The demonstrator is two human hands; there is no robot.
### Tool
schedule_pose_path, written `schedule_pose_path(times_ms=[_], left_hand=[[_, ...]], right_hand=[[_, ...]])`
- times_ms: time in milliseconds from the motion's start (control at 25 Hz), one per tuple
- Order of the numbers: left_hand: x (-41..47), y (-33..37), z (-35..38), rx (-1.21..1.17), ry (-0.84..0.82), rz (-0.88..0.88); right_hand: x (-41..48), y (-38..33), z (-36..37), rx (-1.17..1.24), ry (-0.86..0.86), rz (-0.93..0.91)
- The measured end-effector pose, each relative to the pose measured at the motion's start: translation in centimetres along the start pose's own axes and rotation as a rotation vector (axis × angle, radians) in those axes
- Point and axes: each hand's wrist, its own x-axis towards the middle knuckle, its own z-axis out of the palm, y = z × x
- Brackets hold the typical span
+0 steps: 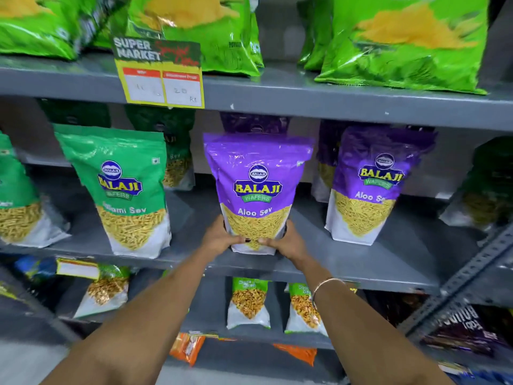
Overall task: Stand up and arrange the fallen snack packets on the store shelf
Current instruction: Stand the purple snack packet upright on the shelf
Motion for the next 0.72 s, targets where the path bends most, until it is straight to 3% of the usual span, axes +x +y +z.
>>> schedule_pose_path(times_ms=[400, 720], left_hand=[[-3.8, -0.1, -0.5, 0.153, 0.049, 0.031], [-3.9, -0.5, -0.5, 0.15, -0.045, 0.018]], right_hand=[[-3.5, 0.4, 0.4, -0.011, -0.001, -0.014], [-3.8, 0.2, 0.5, 0.021, -0.026, 0.054]])
